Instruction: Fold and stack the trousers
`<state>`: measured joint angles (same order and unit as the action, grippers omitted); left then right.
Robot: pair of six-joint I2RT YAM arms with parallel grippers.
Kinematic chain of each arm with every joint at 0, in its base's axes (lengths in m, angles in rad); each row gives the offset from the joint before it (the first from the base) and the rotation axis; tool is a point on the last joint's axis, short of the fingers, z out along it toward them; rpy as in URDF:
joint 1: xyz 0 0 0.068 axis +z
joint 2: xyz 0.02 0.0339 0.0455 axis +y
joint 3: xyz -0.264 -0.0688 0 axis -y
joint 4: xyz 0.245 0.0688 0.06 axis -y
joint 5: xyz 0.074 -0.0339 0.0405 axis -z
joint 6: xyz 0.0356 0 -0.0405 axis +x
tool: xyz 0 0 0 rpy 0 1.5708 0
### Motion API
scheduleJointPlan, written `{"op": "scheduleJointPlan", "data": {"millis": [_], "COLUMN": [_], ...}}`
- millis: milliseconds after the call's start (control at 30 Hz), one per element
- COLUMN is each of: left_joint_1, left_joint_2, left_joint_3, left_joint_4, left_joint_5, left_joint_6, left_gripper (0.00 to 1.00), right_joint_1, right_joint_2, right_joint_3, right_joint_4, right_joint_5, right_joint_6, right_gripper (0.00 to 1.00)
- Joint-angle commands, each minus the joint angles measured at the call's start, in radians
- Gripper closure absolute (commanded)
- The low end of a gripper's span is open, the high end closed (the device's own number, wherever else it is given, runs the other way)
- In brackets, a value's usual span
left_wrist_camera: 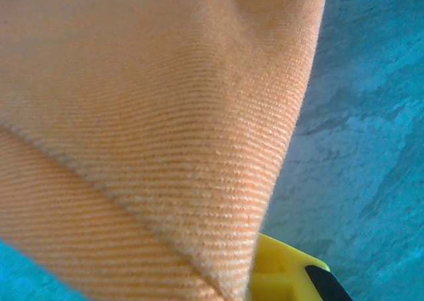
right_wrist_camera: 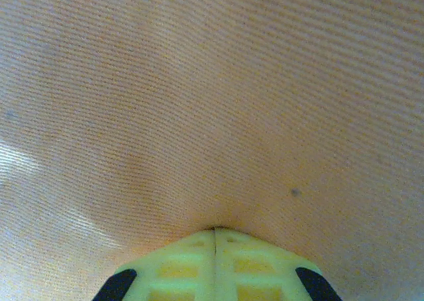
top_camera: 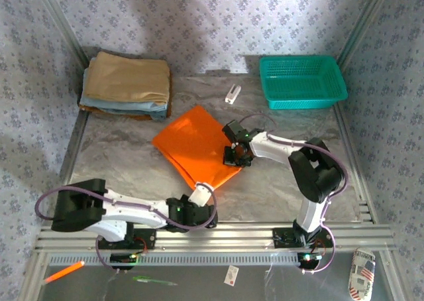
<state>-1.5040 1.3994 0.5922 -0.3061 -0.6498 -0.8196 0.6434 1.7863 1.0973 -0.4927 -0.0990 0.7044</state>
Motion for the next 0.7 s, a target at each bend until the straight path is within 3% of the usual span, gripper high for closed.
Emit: {"op": "scheduleJointPlan", "data": {"millis": [0,67,267,367,433,533,667], "left_joint_1": [-0.034,-0.062,-0.108,-0.107,-0.092,0.051,0.472], "left_joint_2": [-0.029,-0.021,-0.096,-0.228,-0.318,-0.463,-0.599], "left_joint_3": [-0.041,-0.038,-0.027,0.004,0.065,0.14,0.19], "left_joint_4": [-0.159,-0.175,-0.29,-0.382,-0.515,-0.618,-0.532], "left_joint_5": [0.123,0.159,0.238,0.224,0.141,0.079,0.212], "left_joint_6": [-0.081,-0.112,-0.174,-0.191,-0.218,-0.182,0.023], "left_gripper": [1.0,0.95,0.49,0.44,0.44,0.43,0.42], "right_joint_1": [-0.065,-0.066,-0.074,-0.076,-0.076,-0.068,0.001], "right_joint_2": [0.073,0.09,0.115,0.089,0.046,-0.051,-0.175], "right_joint_3": [0.003,0.02,0.071,0.086,0.084,0.072,0.042], "right_joint_4": [-0.035,-0.045,-0.072,-0.087,-0.097,-0.104,-0.118], "right_joint_5": [0.139,0.139,0.137,0.125,0.122,0.128,0.136], "right_joint_6": [-0.056,-0.068,-0.116,-0.132,-0.138,-0.124,-0.064], "right_gripper": [1.0,1.0,1.0,1.0,1.0,0.93,0.79]}}
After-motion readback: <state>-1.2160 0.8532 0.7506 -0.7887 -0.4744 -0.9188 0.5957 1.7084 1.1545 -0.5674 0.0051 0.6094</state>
